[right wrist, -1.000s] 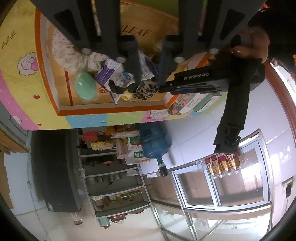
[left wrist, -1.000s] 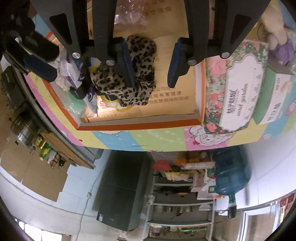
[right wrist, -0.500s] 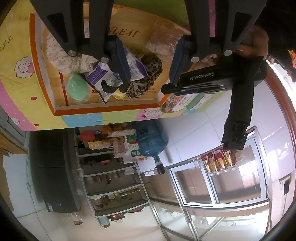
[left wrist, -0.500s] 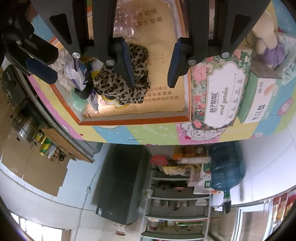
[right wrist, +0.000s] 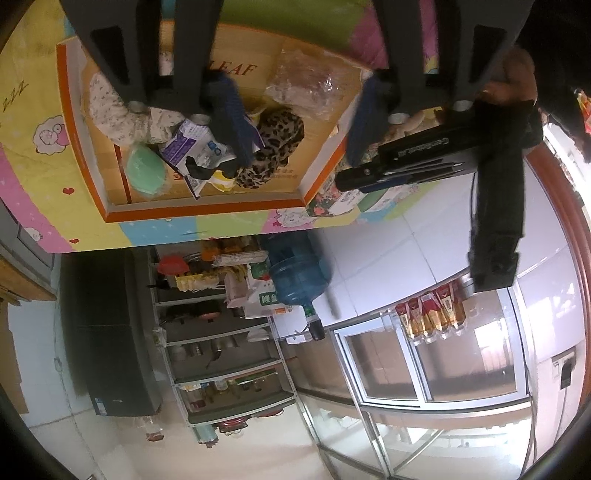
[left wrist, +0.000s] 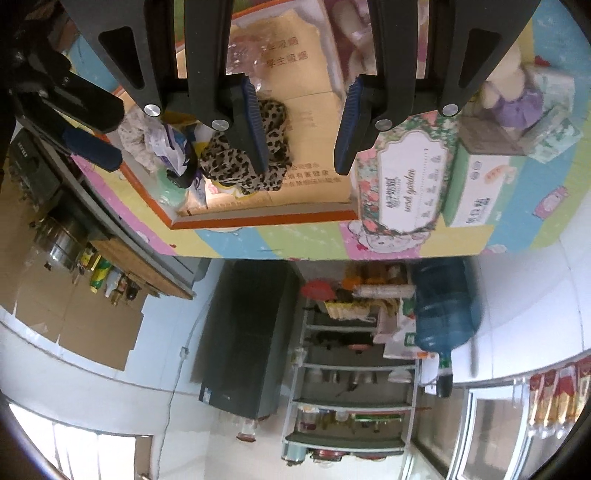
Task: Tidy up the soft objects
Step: 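Lift both open tools away from the box, then move both open tools back to the pile of soft items, then grasp the white wet-wipes packet with the left tool, then grasp the cream plush bunny with purple hat using the right tool, then carry the wipes packet and the plush bunny toward the box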
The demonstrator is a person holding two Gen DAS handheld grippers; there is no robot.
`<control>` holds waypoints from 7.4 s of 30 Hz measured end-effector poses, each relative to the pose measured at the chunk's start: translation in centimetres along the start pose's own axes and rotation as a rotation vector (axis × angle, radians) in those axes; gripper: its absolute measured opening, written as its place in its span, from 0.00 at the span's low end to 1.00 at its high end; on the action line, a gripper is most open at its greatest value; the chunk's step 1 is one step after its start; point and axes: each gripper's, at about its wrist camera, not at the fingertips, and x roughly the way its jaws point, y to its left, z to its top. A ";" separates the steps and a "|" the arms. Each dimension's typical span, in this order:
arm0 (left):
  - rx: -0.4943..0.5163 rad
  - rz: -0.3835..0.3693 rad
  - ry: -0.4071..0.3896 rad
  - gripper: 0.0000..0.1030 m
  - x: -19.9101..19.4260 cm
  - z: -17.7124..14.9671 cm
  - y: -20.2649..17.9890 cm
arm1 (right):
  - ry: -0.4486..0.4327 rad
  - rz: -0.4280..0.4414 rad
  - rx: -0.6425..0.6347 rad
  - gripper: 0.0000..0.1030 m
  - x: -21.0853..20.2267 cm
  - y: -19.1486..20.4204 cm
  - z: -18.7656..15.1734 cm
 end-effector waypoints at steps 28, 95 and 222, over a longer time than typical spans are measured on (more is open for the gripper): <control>-0.067 0.101 -0.085 0.37 -7.1 -2.9 9.2 | 0.025 -0.018 0.001 0.73 1.2 6.7 -0.4; -0.065 -0.075 0.099 0.57 -4.3 -2.8 28.7 | 0.406 0.132 -0.198 0.73 20.1 21.2 -4.0; -0.018 -0.243 -0.078 0.33 -9.0 -0.9 8.0 | 0.031 -0.153 -0.015 0.49 1.1 7.2 0.6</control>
